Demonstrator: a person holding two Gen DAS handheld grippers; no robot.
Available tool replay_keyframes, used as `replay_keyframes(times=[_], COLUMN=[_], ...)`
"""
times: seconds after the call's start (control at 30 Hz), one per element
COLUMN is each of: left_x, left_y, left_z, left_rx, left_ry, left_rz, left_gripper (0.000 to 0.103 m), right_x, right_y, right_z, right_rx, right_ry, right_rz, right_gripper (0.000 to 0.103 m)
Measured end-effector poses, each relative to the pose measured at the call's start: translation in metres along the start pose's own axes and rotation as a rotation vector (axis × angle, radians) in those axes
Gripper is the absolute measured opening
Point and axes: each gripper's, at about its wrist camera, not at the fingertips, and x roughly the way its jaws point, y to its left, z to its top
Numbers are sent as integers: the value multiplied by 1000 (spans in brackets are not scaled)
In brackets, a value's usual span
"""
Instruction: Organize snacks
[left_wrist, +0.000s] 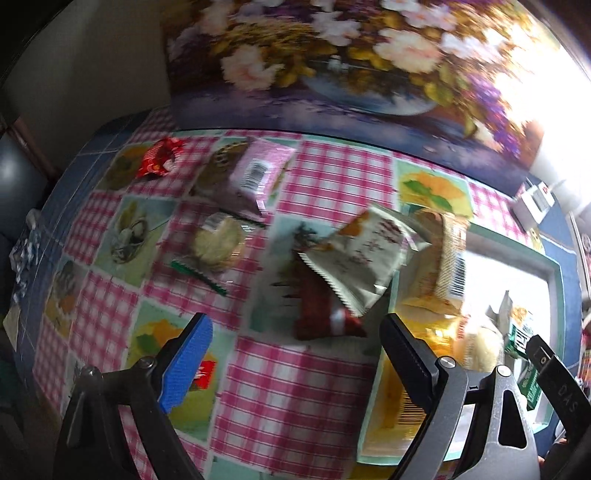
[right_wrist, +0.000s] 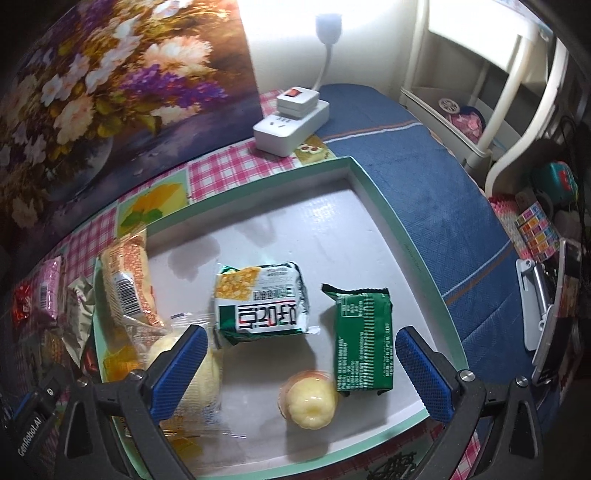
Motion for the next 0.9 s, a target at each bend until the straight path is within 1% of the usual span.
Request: replay_keyframes(times=[0.23, 0.43, 0.57, 0.7, 0.83, 0.9], left_x=[-5, -11, -15, -20, -22, -23], left_y=[37, 70, 94, 110, 122, 128], left_z=[3, 3, 3, 2, 1, 1], left_rx=[-63, -100, -145, -169, -194, -203], left_ry=[-24, -44, -47, -59, -58, -55], left_rz=[68, 113, 123, 146, 138, 139], left_gripper=[92, 92, 92, 92, 92, 92], right_x=[-11, -25, -33, -36, -39, -41], right_y=[30, 59, 85, 110, 133, 142], right_z=[-3, -9, -17, -26, -36, -42], right_rx=[-78, -125, -189, -245, -318, -340], right_ry=[-38, -70, -101, -84, -62, -50], right_rz=[19, 82, 151, 187, 208, 244], right_gripper=[103, 103, 103, 103, 103, 103])
